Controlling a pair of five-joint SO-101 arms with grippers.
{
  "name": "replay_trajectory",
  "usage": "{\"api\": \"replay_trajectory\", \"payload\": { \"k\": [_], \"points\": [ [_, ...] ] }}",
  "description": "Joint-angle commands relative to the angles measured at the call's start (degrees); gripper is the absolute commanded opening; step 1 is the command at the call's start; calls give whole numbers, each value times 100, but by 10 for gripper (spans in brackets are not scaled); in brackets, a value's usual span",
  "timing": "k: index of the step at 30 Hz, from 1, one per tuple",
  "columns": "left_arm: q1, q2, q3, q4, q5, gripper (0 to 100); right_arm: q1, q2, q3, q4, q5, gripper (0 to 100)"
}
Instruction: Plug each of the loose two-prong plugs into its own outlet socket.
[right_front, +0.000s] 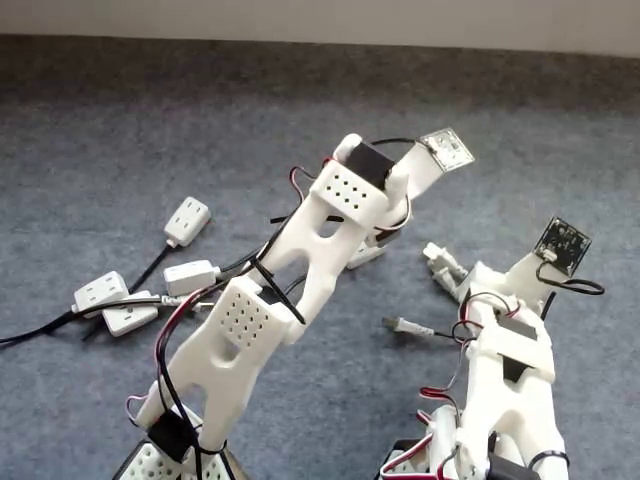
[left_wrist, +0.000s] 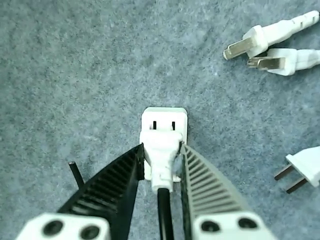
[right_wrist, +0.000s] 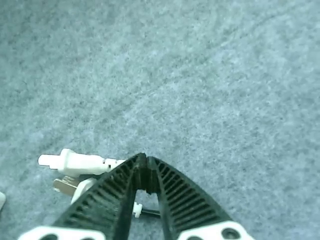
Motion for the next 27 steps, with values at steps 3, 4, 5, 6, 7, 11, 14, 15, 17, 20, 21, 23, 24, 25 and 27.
{"api": "replay_trajectory", "payload": {
  "k": [3,4,5,6,7,11,14,15,17,20,21,23,24,25,27],
  "points": [
    [66,-13,-31,114,26,7,48,-110,-4,-136,-62,7],
    [66,-13,-22,114,26,7,48,-110,-4,-136,-62,7],
    [84,-13,-22,114,26,7,48,-110,-4,-136,-62,7],
    [110,-13,-13,123,26,7,48,-110,-4,-136,-62,7],
    [127,-13,-13,123,35,7,48,-110,-4,-136,-70,7],
    [277,-13,4,132,44,7,48,-110,-4,-136,-70,7],
    [347,-101,251,132,35,7,57,-110,-4,-136,-79,7],
    [347,-198,426,132,26,7,57,-110,-4,-136,-79,7],
    [330,-409,778,123,9,7,57,-110,-4,-136,-79,7],
    [207,-673,1007,105,0,7,57,-110,-4,-145,-79,7],
    [163,-708,1024,97,0,7,57,-110,-4,-145,-79,7],
    [92,-708,1042,97,0,7,57,-110,-4,-145,-79,7],
    [48,-699,1051,97,0,7,57,-110,-4,-145,-79,7],
    [40,-655,1068,88,0,7,66,-110,-4,-145,-79,7],
    [40,-479,1147,88,0,7,75,-110,-4,-145,-79,7]
  ]
}}
